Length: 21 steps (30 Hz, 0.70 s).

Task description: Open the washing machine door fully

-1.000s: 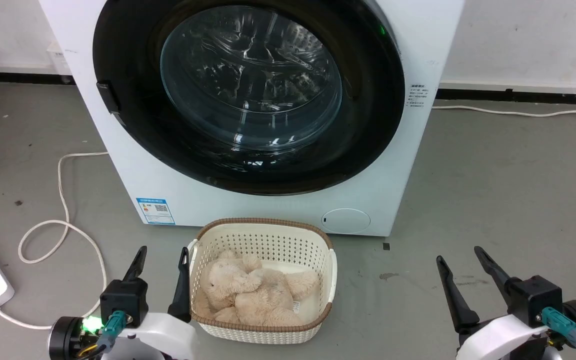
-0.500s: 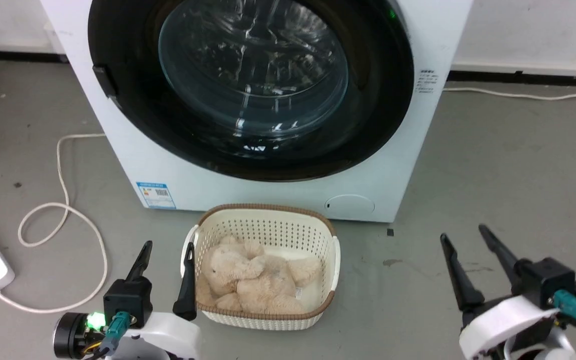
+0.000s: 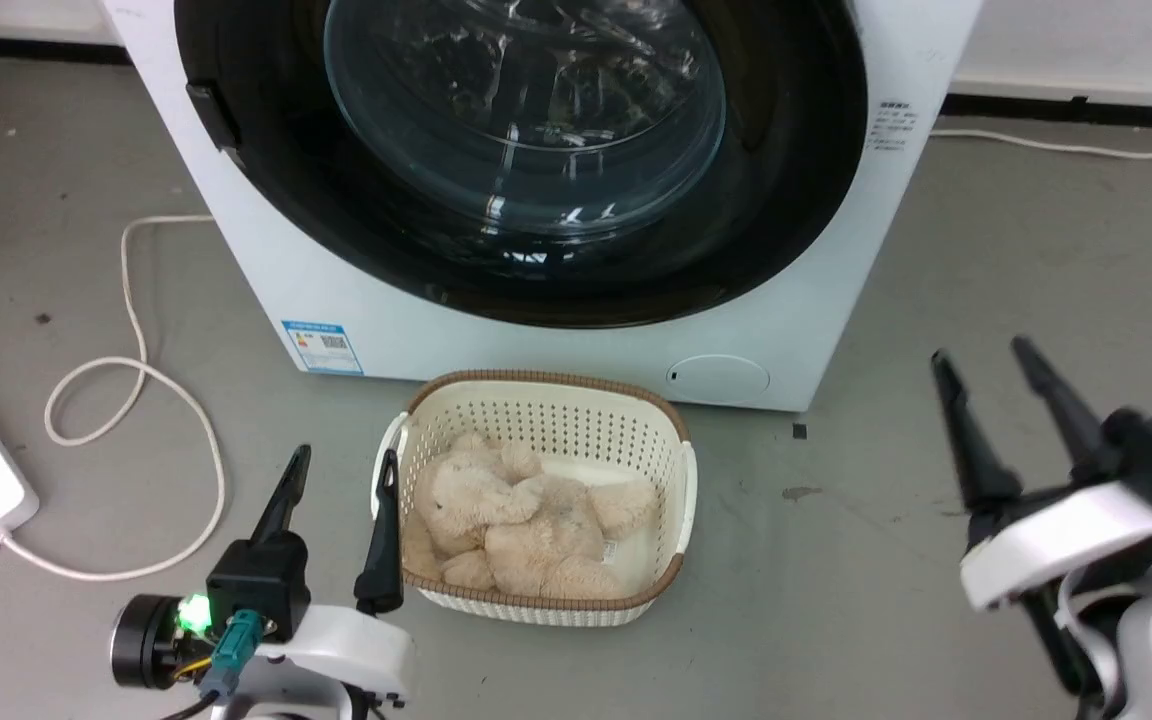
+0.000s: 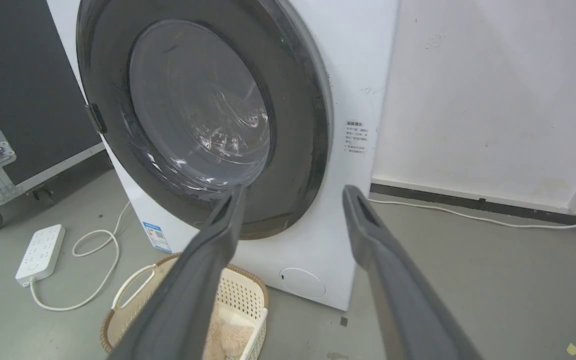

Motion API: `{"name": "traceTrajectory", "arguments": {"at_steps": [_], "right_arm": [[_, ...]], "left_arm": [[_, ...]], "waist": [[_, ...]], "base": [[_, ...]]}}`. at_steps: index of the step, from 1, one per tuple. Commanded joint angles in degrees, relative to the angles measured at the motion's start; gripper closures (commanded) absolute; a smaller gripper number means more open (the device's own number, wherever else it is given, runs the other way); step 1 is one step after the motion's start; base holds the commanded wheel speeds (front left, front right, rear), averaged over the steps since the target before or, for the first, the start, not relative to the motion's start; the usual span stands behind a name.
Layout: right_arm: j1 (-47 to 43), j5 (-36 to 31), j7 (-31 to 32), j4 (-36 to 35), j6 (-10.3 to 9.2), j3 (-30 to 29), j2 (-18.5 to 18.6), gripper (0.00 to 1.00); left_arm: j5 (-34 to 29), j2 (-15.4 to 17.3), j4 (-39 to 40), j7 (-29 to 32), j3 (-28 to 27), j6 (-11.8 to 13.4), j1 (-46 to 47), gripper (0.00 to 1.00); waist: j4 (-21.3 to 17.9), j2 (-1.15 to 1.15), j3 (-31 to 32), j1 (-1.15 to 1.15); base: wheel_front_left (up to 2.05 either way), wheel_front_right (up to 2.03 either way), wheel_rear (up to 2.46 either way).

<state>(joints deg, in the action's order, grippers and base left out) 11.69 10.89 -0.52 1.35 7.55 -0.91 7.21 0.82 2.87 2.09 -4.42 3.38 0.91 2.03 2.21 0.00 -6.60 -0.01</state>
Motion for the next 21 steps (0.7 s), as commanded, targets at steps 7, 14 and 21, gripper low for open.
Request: {"name": "traceTrajectory", "arguments": {"at_steps": [7, 14, 21], "right_arm": [[6.44, 4.74, 2.24, 3.06, -0.02, -3.72, 1.14, 0.00], [12.36, 10.70, 5.01, 5.92, -0.03, -6.60, -0.24, 1.00], [20.02, 14.76, 8.27, 10.57, -0.03, -10.28, -0.42, 1.00]], "left_arm": [[0.99, 0.00, 1.21, -1.38, 1.10, 0.59, 2.02, 0.00], [1.32, 0.00, 1.90, -2.22, 1.65, 1.07, 2.78, 0.00], [2.12, 0.00, 2.84, -3.06, 1.69, 1.39, 4.02, 0.00]], "waist": [[1.10, 0.00, -2.45, 0.01], [1.75, 0.00, -4.57, 0.01], [2.68, 0.00, -6.70, 0.01]], "base": [[0.00, 0.00, 0.00], [0.00, 0.00, 0.00], [0.00, 0.00, 0.00]]}}
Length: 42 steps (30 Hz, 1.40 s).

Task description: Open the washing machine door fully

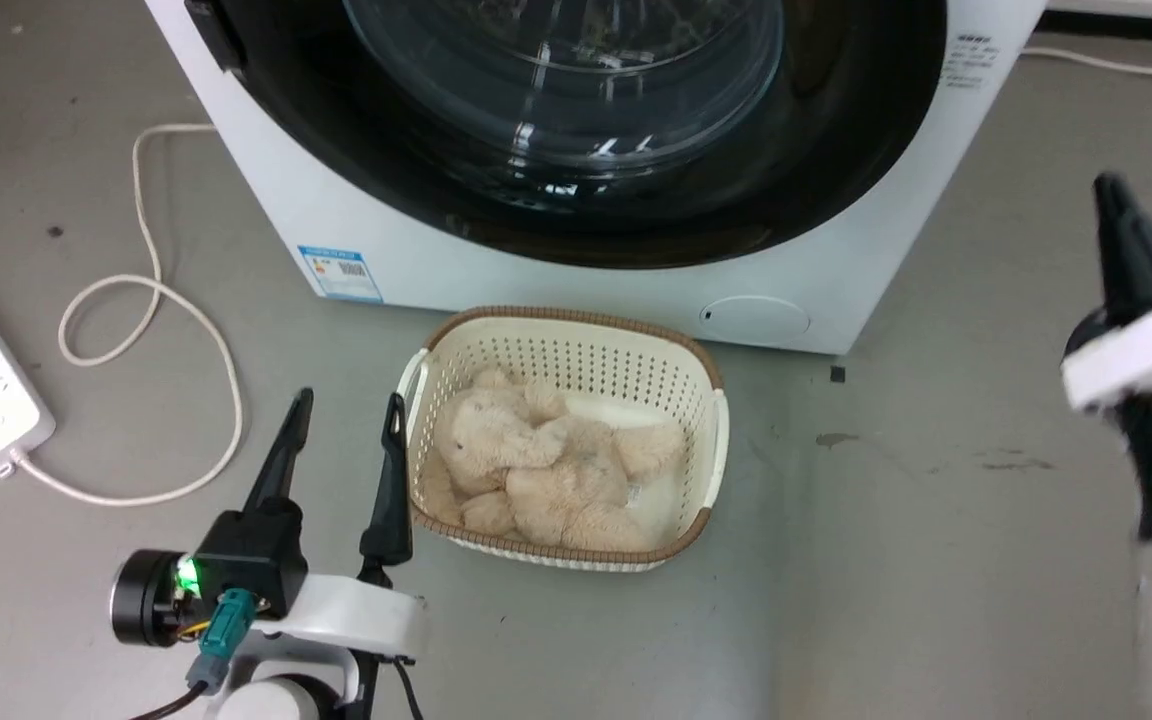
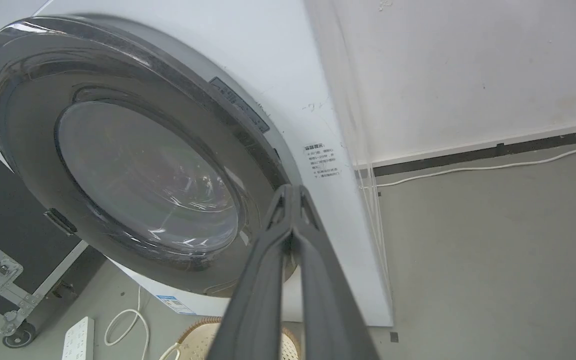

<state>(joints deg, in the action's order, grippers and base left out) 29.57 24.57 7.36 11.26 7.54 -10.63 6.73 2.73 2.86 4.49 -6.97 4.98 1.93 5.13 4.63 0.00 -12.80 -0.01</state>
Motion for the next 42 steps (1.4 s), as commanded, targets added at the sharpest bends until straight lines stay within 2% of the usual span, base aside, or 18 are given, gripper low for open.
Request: {"name": "traceTrajectory", "arguments": {"at_steps": [1, 9, 19, 28, 34, 35, 42], "right_arm": [[3.32, 1.55, 0.96, 1.38, -0.02, -1.02, 0.16, 1.00], [13.39, 6.47, 7.83, 8.52, -0.03, -5.61, 0.26, 1.00], [22.30, 9.05, 15.49, 14.92, -0.03, -8.18, 2.17, 1.00], [34.31, 12.52, 24.19, 27.44, -0.04, -16.19, 3.53, 1.00], [39.25, 12.12, 28.40, 32.27, -0.04, -17.77, 4.55, 1.00], [42.22, 13.20, 30.31, 34.47, -0.04, -19.66, 4.47, 1.00], [47.95, 14.24, 33.91, 37.71, -0.04, -22.32, 4.79, 1.00]], "left_arm": [[0.24, 0.01, 0.61, -0.63, 0.11, 0.40, 1.07, 0.00], [0.85, 0.01, 1.60, -1.58, 0.90, 0.53, 2.20, 0.00], [1.26, 0.01, 3.08, -2.66, 2.52, 1.05, 3.87, 0.00], [1.38, 0.01, 4.22, -3.86, 3.98, 1.76, 4.55, 0.00], [1.50, 0.01, 5.16, -4.45, 4.28, 1.94, 5.01, 0.00], [1.60, 0.01, 5.45, -4.81, 4.62, 2.02, 5.30, 0.00], [2.28, 0.01, 6.37, -5.65, 6.23, 2.80, 5.46, 0.00]], "waist": [[0.37, 0.00, -0.85, 0.01], [1.43, 0.00, -4.09, 0.01], [3.36, 0.00, -7.38, 0.01], [4.89, 0.00, -10.11, 0.01], [5.52, 0.00, -11.41, 0.01], [5.81, 0.00, -12.13, 0.01], [7.01, 0.00, -13.61, 0.01]], "base": [[0.00, 0.00, 0.00], [0.00, 0.00, 0.00], [0.00, 0.00, 0.00], [0.00, 0.00, 0.00], [0.00, 0.00, 0.00], [0.00, 0.00, 0.00], [0.00, 0.00, 0.00]]}}
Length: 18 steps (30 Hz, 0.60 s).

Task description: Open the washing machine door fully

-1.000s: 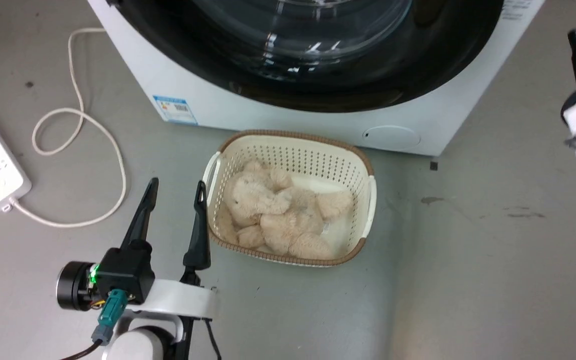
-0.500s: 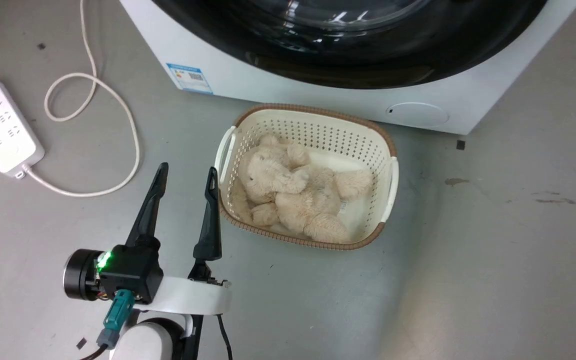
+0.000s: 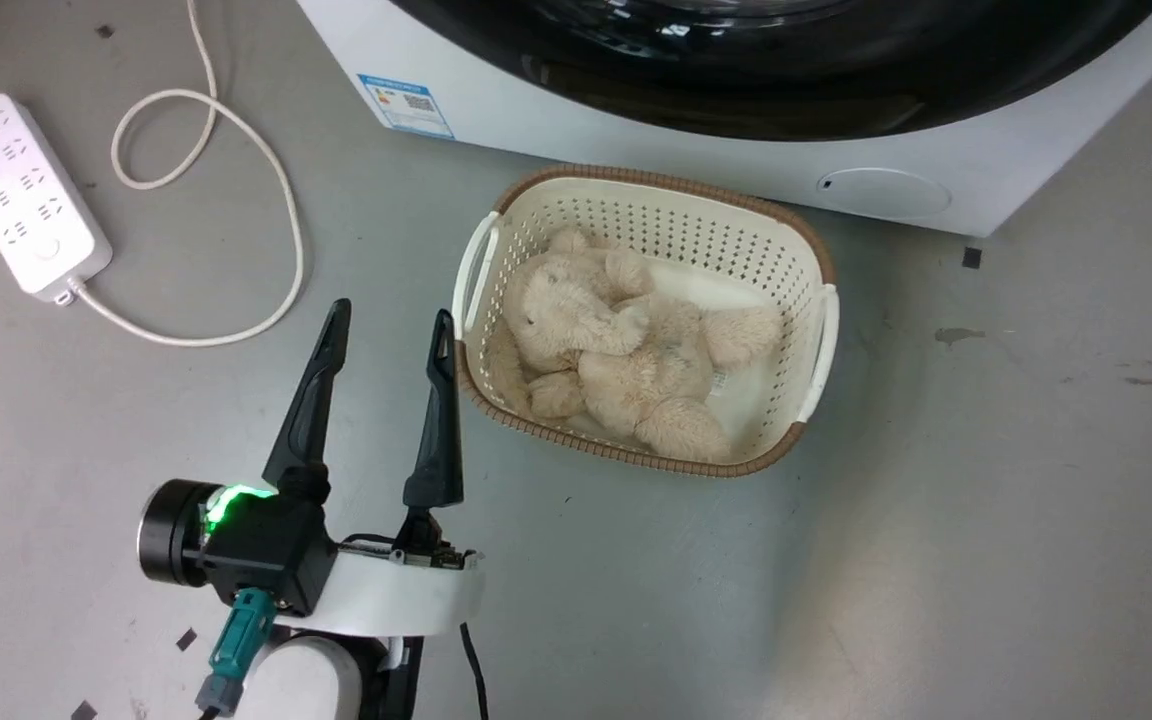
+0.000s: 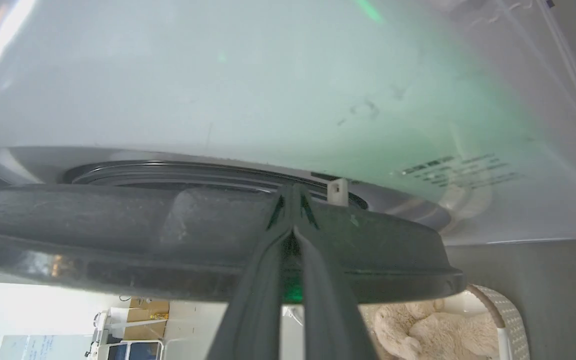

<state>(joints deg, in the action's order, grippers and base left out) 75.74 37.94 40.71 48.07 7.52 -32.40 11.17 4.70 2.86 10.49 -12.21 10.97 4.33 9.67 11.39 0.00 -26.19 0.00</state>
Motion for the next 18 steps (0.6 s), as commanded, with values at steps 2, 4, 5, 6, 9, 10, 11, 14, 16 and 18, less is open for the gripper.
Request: {"name": "traceTrajectory", "arguments": {"at_steps": [2, 4, 5, 6, 9, 10, 11, 14, 16, 18], "right_arm": [[2.83, 1.27, 2.35, 1.69, -0.02, -1.08, 0.19, 1.00], [3.24, 1.23, 3.68, 2.44, -0.02, -1.52, 0.37, 1.00], [3.32, 1.19, 4.38, 2.87, -0.02, -1.78, 0.55, 1.00], [3.40, 1.21, 5.12, 3.30, -0.02, -2.09, 0.66, 1.00], [3.45, 1.45, 7.20, 4.58, -0.03, -3.23, 0.86, 1.00], [3.26, 1.48, 7.85, 4.84, -0.03, -3.49, 0.91, 1.00], [3.02, 1.62, 8.48, 5.04, -0.03, -3.82, 0.91, 1.00], [1.78, 2.62, 10.63, 5.42, -0.03, -5.13, 0.62, 1.00], [0.38, 3.16, 12.44, 5.50, -0.03, -5.69, 0.12, 1.00], [-1.34, 3.76, 14.38, 5.19, -0.03, -6.08, -0.61, 1.00]], "left_arm": [[0.52, 0.01, 0.54, -0.65, 0.59, 0.62, 1.05, 0.00], [0.66, 0.01, 0.68, -0.89, 0.87, 0.78, 1.18, 0.00], [0.70, 0.01, 0.72, -1.01, 0.97, 0.79, 1.27, 0.00], [0.69, 0.01, 0.79, -1.13, 1.01, 0.84, 1.34, 0.00], [0.65, 0.01, 0.97, -1.49, 1.04, 1.06, 1.35, 0.00], [0.60, 0.01, 0.98, -1.61, 1.07, 1.05, 1.34, 0.00], [0.59, 0.01, 0.93, -1.73, 1.07, 1.01, 1.31, 0.00], [0.75, 0.01, 0.53, -2.09, 1.30, 0.46, 1.15, 0.00], [0.89, 0.01, 0.24, -2.33, 1.63, 0.34, 0.83, 0.00], [0.90, 0.01, -0.16, -2.57, 2.05, 0.20, 0.37, 0.00]], "waist": [[0.56, 0.00, -0.58, 0.00], [0.85, 0.00, -0.73, 0.00], [1.01, 0.00, -0.73, 0.00], [1.11, 0.00, -0.71, 0.00], [1.15, 0.00, -0.48, 0.00], [1.11, 0.00, -0.25, 0.00], [1.08, 0.00, -0.01, 0.00], [0.91, 0.00, 1.23, 0.00], [0.75, 0.00, 2.26, 0.00], [0.58, 0.00, 3.37, 0.00]], "base": [[0.00, 0.00, 0.00], [0.00, 0.00, 0.00], [0.00, 0.00, 0.00], [0.00, 0.00, 0.00], [0.00, 0.00, 0.00], [0.00, 0.00, 0.00], [0.00, 0.00, 0.00], [0.00, 0.00, 0.00], [0.00, 0.00, 0.00], [0.00, 0.00, 0.00]]}}
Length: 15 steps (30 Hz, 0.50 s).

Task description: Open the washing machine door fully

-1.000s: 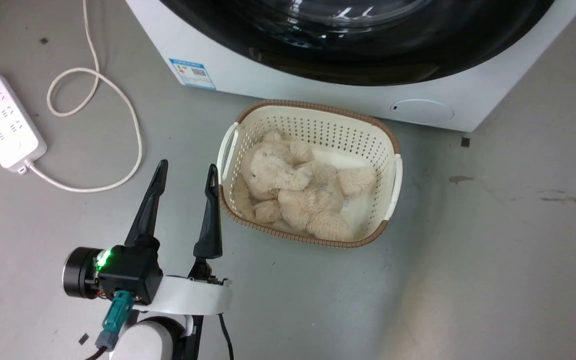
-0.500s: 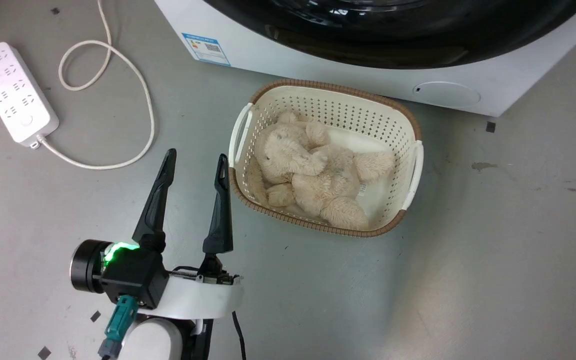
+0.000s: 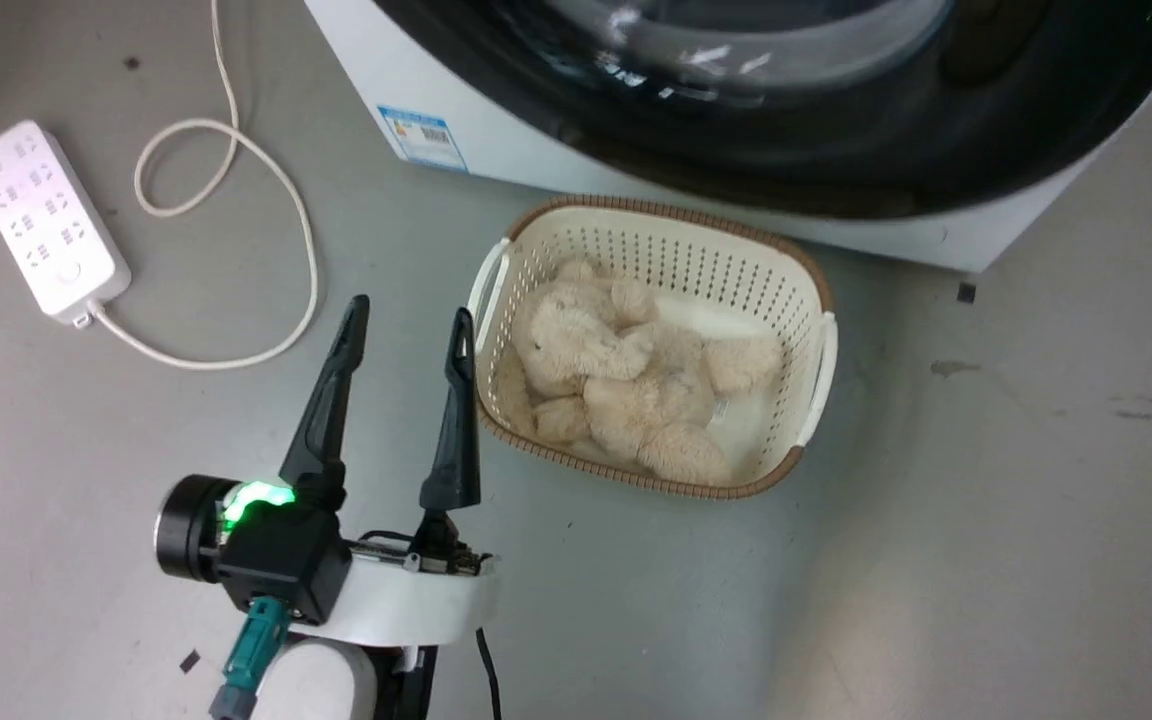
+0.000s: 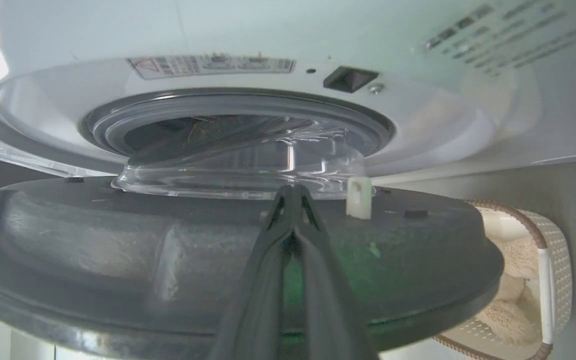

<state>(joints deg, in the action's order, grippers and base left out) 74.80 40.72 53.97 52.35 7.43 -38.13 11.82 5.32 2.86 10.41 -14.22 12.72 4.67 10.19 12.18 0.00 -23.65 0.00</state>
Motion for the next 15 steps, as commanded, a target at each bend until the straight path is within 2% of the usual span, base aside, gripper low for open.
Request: {"name": "traceTrajectory", "arguments": {"at_steps": [1, 9, 13, 15], "right_arm": [[-1.36, 1.38, 2.20, 0.65, 0.06, -0.54, -1.77, 1.00], [-14.50, 3.35, 8.98, -6.49, 0.06, 0.92, -7.55, 1.00], [-19.87, 5.16, 12.14, -9.82, 0.06, 2.92, -8.77, 1.00], [-21.95, 8.22, 13.86, -10.05, 0.06, 5.23, -8.88, 1.00]], "left_arm": [[0.30, 0.01, -0.30, -0.68, 0.44, -0.25, -0.41, 0.00], [1.42, 0.01, -4.13, -0.78, 0.02, -2.54, -4.19, 0.00], [1.31, 0.03, -6.45, -0.78, 0.31, -4.69, -5.55, 0.00], [1.32, 0.03, -7.06, -0.78, 0.32, -5.24, -6.11, 0.00]], "waist": [[-0.28, 0.00, 1.37, 0.00], [-1.82, 0.00, 7.62, 0.00], [-2.03, 0.00, 10.41, 0.00], [-1.97, 0.00, 11.59, 0.00]], "base": [[0.00, 0.00, 0.00], [0.00, 0.00, 0.00], [0.00, 0.00, 0.00], [0.00, 0.00, 0.00]]}}
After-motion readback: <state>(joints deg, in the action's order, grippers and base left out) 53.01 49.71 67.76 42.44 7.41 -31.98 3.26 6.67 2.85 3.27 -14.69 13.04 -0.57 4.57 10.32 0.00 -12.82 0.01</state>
